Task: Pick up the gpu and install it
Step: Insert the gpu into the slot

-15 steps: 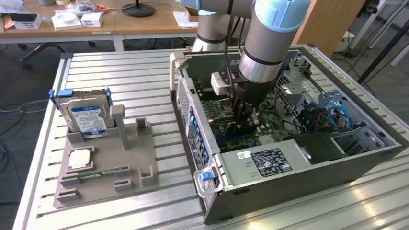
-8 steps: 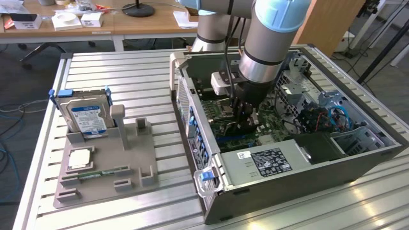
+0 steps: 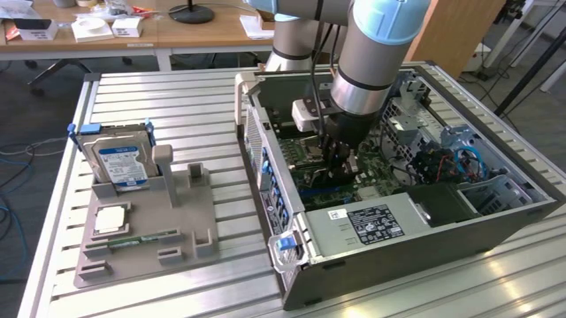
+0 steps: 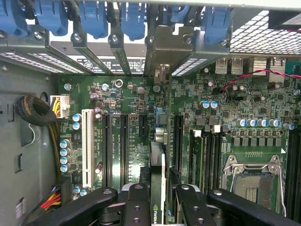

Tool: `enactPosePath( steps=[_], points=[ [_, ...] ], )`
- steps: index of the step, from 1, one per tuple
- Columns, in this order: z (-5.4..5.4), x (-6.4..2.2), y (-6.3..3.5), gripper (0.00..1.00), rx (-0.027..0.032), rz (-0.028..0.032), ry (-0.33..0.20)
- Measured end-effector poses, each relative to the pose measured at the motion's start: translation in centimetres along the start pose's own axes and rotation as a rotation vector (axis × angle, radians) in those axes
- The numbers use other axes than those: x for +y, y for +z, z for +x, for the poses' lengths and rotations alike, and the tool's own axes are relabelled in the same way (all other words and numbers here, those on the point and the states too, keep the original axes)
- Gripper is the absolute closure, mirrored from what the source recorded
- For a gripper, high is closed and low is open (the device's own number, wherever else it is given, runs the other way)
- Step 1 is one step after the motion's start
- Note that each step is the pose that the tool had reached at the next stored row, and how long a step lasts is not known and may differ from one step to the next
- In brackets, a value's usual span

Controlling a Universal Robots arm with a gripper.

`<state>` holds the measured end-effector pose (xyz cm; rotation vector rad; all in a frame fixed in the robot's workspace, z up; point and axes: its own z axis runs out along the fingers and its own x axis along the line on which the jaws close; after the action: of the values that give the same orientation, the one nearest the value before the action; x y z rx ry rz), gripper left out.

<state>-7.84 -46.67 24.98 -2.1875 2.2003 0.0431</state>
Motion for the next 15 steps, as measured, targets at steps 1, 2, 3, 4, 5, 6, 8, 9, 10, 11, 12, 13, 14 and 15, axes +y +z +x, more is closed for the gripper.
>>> enactPosePath(
  steps=[1,2,3,4,5,6,8,9,10,11,12,13,14,15],
  points=[
    [0.00,0.00,0.00,0.74,0.0000,0.0000,0.000],
    [0.00,0.00,0.00,0.74,0.0000,-0.0001,0.000],
    [0.00,0.00,0.00,0.74,0.0000,0.0000,0.000],
    [0.00,0.00,0.01,0.74,0.0000,0.0000,0.000],
    [0.01,0.00,0.02,0.74,0.0000,0.0000,0.000],
    [0.01,0.00,0.04,0.74,-0.0001,0.0000,0.000],
    [0.01,0.00,0.04,0.74,0.0000,0.0000,0.000],
    [0.01,0.00,0.04,0.74,-0.0001,0.0000,0.000],
    [0.01,0.00,0.04,0.74,0.0000,-0.0001,0.000],
    [0.00,0.00,0.04,0.74,0.0000,0.0000,0.000],
    [0.00,0.00,0.04,0.74,-0.0001,-0.0001,0.000],
    [0.00,0.00,0.04,0.74,0.0000,-0.0001,0.000],
    [0.00,0.00,0.04,0.73,0.0000,-0.0001,0.000],
    [0.00,0.00,0.04,0.73,0.0000,-0.0001,0.000]
  ],
)
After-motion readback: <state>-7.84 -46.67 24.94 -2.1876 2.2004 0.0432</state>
